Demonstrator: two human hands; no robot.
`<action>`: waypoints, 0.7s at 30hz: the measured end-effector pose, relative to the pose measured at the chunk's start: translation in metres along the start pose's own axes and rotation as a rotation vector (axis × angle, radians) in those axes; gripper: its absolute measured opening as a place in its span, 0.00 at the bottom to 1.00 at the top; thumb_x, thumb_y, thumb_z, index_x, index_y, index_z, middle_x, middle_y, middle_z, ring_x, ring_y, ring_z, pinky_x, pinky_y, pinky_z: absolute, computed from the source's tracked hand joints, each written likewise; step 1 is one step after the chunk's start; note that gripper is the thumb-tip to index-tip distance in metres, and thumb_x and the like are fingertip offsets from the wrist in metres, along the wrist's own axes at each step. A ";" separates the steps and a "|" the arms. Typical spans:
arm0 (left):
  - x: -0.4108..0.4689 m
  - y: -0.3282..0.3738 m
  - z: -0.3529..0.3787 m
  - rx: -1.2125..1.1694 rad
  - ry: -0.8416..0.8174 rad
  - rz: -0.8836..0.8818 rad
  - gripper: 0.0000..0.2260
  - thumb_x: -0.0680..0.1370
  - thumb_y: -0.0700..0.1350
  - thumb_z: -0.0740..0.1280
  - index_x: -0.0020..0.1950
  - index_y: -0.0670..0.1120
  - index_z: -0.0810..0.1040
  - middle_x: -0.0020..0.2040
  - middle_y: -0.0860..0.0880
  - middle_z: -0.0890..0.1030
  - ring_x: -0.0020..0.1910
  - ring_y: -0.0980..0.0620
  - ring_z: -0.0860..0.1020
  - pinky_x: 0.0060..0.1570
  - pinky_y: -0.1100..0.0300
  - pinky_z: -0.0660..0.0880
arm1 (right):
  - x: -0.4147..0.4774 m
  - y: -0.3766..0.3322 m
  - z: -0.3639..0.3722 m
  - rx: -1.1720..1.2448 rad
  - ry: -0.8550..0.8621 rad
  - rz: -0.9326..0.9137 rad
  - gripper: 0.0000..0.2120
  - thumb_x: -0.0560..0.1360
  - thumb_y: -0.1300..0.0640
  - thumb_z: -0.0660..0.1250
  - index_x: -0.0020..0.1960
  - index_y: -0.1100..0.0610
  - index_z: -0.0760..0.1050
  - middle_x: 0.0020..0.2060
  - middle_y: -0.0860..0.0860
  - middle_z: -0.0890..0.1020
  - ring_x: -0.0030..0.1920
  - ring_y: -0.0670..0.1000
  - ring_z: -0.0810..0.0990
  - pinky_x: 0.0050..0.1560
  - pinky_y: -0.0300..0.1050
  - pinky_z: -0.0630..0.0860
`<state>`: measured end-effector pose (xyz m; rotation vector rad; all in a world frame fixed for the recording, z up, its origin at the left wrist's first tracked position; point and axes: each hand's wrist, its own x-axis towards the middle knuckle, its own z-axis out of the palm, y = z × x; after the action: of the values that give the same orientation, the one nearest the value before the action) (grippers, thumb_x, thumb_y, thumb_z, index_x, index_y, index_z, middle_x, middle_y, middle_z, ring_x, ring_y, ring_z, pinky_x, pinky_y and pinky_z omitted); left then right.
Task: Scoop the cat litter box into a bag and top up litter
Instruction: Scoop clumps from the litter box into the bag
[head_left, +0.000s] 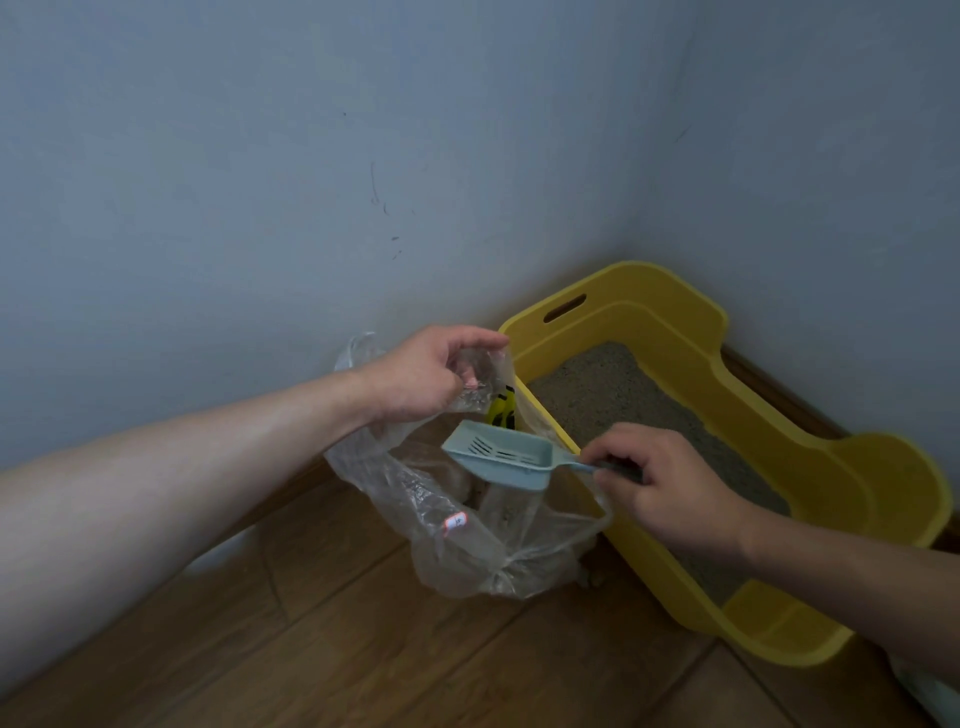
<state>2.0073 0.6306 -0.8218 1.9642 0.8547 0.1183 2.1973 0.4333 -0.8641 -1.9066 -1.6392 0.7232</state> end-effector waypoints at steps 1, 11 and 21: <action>0.002 0.000 0.002 -0.013 0.004 -0.001 0.30 0.75 0.25 0.60 0.71 0.52 0.73 0.56 0.47 0.78 0.54 0.53 0.77 0.40 0.70 0.73 | -0.003 0.001 -0.003 -0.016 0.021 -0.010 0.09 0.75 0.60 0.70 0.47 0.46 0.81 0.43 0.42 0.80 0.45 0.42 0.78 0.44 0.48 0.77; 0.032 0.004 0.027 -0.013 0.057 0.011 0.25 0.76 0.27 0.62 0.70 0.48 0.74 0.56 0.50 0.80 0.40 0.56 0.78 0.41 0.67 0.72 | -0.029 0.026 -0.042 -0.187 0.160 0.138 0.14 0.76 0.57 0.69 0.62 0.51 0.79 0.47 0.40 0.77 0.46 0.39 0.75 0.42 0.32 0.68; 0.053 0.018 0.061 -0.047 -0.036 -0.001 0.30 0.73 0.23 0.61 0.71 0.46 0.72 0.44 0.57 0.78 0.29 0.64 0.76 0.30 0.65 0.74 | -0.030 0.085 -0.039 -0.351 0.068 0.546 0.18 0.76 0.60 0.66 0.65 0.52 0.77 0.42 0.43 0.76 0.37 0.42 0.77 0.29 0.32 0.69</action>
<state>2.0818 0.6127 -0.8537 1.9161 0.8231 0.1016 2.2815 0.3910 -0.8928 -2.6501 -1.2664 0.5842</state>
